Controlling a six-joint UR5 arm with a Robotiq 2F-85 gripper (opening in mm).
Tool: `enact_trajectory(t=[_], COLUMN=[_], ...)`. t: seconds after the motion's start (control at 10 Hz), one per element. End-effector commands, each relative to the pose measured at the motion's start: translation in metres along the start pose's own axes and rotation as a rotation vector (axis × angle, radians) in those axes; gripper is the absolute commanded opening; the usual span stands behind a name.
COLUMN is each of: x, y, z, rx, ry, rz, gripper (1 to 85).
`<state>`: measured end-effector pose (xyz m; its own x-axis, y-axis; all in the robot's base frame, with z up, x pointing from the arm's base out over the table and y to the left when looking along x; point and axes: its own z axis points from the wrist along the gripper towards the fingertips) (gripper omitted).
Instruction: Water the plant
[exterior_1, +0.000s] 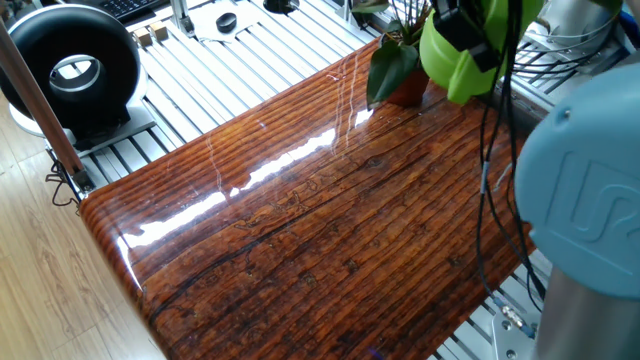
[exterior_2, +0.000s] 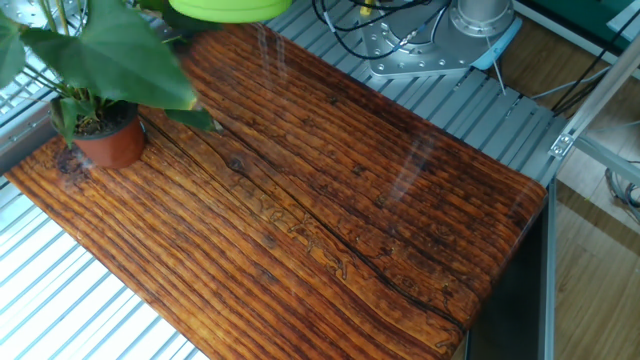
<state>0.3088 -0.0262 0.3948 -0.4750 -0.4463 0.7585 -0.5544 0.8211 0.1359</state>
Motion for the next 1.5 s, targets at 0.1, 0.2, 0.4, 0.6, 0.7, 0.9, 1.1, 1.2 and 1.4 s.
enact_trajectory(t=[0.1, 0.2, 0.4, 0.6, 0.7, 0.9, 1.1, 1.2, 1.4], x=[0.021, 0.023, 0.020, 0.023, 0.026, 0.032, 0.042, 0.043, 0.044], y=[0.003, 0.007, 0.007, 0.004, 0.003, 0.002, 0.001, 0.002, 0.003], z=[-0.001, -0.002, -0.001, -0.001, -0.002, -0.003, -0.004, -0.004, -0.005], rx=[0.005, -0.006, -0.012, -0.007, 0.000, 0.001, 0.008, 0.004, -0.001], ry=[0.115, 0.107, 0.096, 0.107, 0.117, 0.142, 0.182, 0.185, 0.190], rz=[-0.037, -0.042, -0.052, -0.051, -0.053, -0.032, -0.012, -0.012, -0.027], gripper=[1.3, 1.3, 1.3, 1.3, 1.3, 1.3, 1.3, 1.3, 1.3])
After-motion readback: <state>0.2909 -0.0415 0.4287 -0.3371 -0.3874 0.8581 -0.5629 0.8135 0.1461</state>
